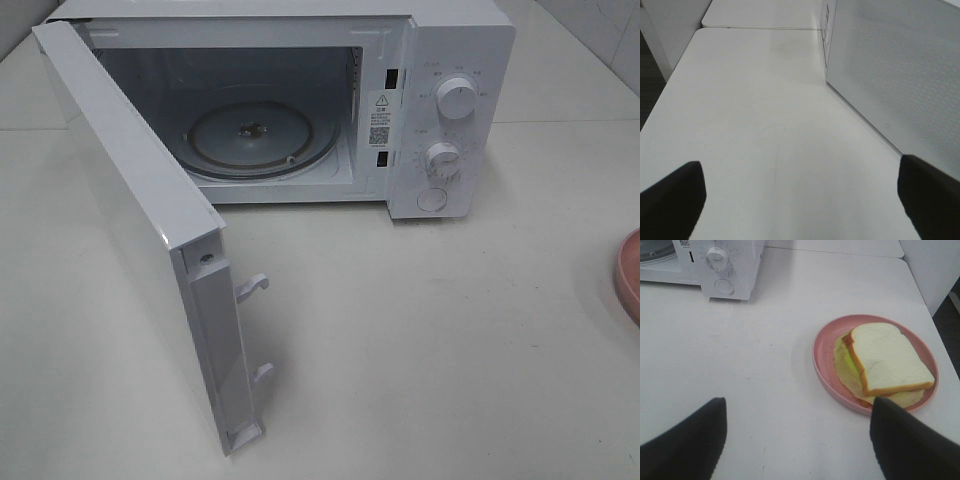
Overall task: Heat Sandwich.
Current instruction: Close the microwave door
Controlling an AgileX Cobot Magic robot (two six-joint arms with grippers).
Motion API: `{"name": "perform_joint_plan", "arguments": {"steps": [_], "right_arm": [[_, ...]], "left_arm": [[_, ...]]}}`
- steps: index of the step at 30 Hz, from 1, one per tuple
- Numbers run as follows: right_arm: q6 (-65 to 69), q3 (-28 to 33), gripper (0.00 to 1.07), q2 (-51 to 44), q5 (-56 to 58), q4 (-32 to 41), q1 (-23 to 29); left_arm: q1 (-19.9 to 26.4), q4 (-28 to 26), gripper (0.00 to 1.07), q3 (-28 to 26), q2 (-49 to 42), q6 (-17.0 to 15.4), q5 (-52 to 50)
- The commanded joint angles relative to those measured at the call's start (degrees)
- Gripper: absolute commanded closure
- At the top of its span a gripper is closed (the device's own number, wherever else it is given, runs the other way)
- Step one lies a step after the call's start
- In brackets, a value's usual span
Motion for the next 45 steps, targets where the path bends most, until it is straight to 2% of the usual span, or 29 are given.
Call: {"name": "perform_joint_plan", "arguments": {"steps": [1,31,40,43,44,45], "right_arm": [[-0.69,-0.06,0.31,-1.49,-0.34,-0.06,-0.46],[-0.69,-0.06,0.31,-1.49,-0.34,-0.06,-0.46],[-0.69,-0.06,0.31,-1.49,-0.34,-0.06,-0.46],[-0.69,-0.06,0.31,-1.49,-0.34,-0.06,-0.46],[-0.69,-0.06,0.31,-1.49,-0.34,-0.06,-0.46],[-0.69,-0.06,0.31,-1.49,-0.34,-0.06,-0.46]], "left_arm": [[-0.46,0.0,0.09,0.11,-1.49,-0.4,-0.23],[-0.46,0.0,0.09,0.11,-1.49,-0.46,-0.29],[-0.46,0.29,0.09,-1.83,2.75,-0.57,-2.86],[-0.46,0.4,0.18,-1.89,7.22,-0.63,-6.59],[-0.46,0.4,0.18,-1.89,7.22,-0.63,-6.59],[-0.46,0.4,0.28,-1.89,9.51,-0.63,-8.54]]}}
